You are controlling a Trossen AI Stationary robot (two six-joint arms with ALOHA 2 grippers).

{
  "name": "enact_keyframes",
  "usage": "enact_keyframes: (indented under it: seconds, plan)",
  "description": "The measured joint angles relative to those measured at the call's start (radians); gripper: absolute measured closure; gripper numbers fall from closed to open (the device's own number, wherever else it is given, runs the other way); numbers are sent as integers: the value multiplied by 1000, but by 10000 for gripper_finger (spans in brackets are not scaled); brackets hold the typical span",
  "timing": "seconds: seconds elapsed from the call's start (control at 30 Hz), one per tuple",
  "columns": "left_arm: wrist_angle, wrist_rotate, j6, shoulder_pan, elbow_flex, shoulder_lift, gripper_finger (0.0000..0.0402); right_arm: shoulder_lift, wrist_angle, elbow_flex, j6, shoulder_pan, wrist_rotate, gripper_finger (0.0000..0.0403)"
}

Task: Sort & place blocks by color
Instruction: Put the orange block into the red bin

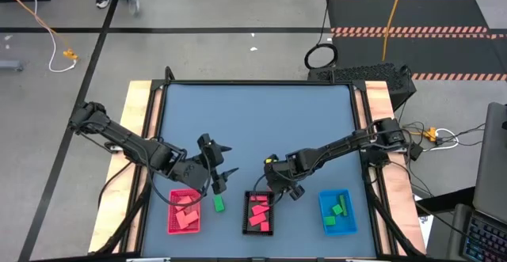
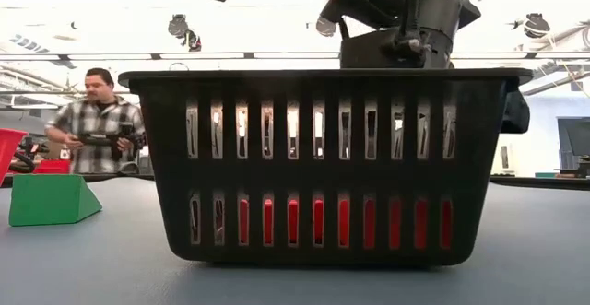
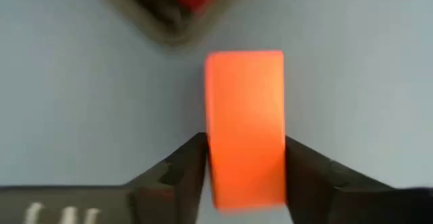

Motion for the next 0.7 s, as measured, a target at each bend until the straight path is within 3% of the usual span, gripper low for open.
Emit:
enact_keyframes:
  seconds: [0.1, 0.3, 0.43, 0.6, 0.7]
  plan:
    - [3, 0, 5, 2, 0, 0, 66, -34, -49, 0, 6, 0, 34, 281]
    - [67, -1, 80, 31, 0, 0, 66, -146, -109, 0, 53, 0, 132, 281]
    - [150, -2, 199, 64, 0, 0, 66, -250, -87, 0, 108, 1, 277, 281]
    - [286, -24, 485, 106, 0, 17, 66, -369, 79, -57, 165, 0, 559, 281]
    - [338, -28, 639, 123, 0, 44, 66, -432, 288, -145, 156, 0, 627, 281]
